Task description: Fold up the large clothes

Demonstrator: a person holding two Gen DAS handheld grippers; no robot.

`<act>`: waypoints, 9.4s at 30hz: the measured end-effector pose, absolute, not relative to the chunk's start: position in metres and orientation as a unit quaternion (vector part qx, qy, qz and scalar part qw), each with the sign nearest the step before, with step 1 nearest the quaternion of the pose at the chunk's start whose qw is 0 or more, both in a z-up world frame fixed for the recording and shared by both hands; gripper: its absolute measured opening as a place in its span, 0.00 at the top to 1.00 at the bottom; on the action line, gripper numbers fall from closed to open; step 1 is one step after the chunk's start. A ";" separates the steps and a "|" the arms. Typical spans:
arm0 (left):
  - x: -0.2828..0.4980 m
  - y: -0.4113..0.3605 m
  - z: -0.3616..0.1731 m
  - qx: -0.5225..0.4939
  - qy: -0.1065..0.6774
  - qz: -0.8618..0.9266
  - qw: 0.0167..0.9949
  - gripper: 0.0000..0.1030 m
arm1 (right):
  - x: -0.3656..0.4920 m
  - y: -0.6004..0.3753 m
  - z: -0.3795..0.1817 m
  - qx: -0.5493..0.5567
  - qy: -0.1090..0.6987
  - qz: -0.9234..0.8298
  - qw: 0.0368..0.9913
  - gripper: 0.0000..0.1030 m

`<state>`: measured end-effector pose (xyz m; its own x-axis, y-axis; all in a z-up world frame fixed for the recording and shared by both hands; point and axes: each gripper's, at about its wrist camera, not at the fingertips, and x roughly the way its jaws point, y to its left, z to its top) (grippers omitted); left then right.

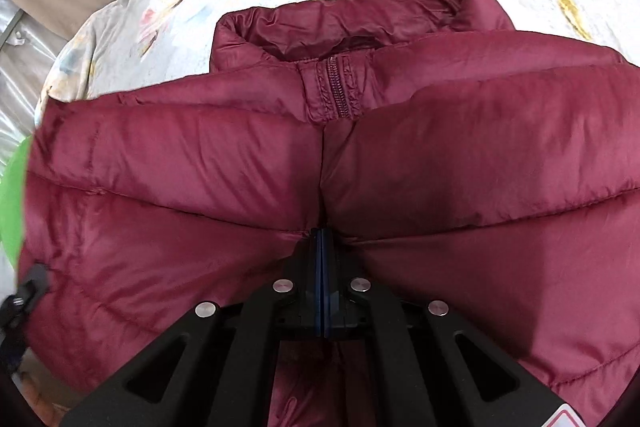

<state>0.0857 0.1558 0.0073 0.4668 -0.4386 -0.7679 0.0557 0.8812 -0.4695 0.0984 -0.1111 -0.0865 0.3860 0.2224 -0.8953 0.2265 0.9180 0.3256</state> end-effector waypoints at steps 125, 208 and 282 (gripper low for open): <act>0.033 -0.096 -0.068 0.099 0.530 -0.274 0.797 0.51 | -0.167 -0.286 -0.081 0.351 0.467 -0.144 0.799 1.00; 0.047 -0.041 -0.050 -0.013 0.566 -0.205 0.798 0.32 | -0.163 -0.324 -0.083 0.407 0.417 -0.167 0.795 0.25; 0.053 0.049 0.262 -0.042 0.144 -0.404 0.902 0.60 | -0.095 -0.174 0.244 0.164 0.079 0.053 0.982 0.72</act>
<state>0.0526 0.0489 0.2623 0.6312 -0.7419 -0.2261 0.7177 0.6693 -0.1923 -0.0945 -0.1744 0.2445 0.9821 0.1299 -0.1367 -0.0782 0.9403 0.3311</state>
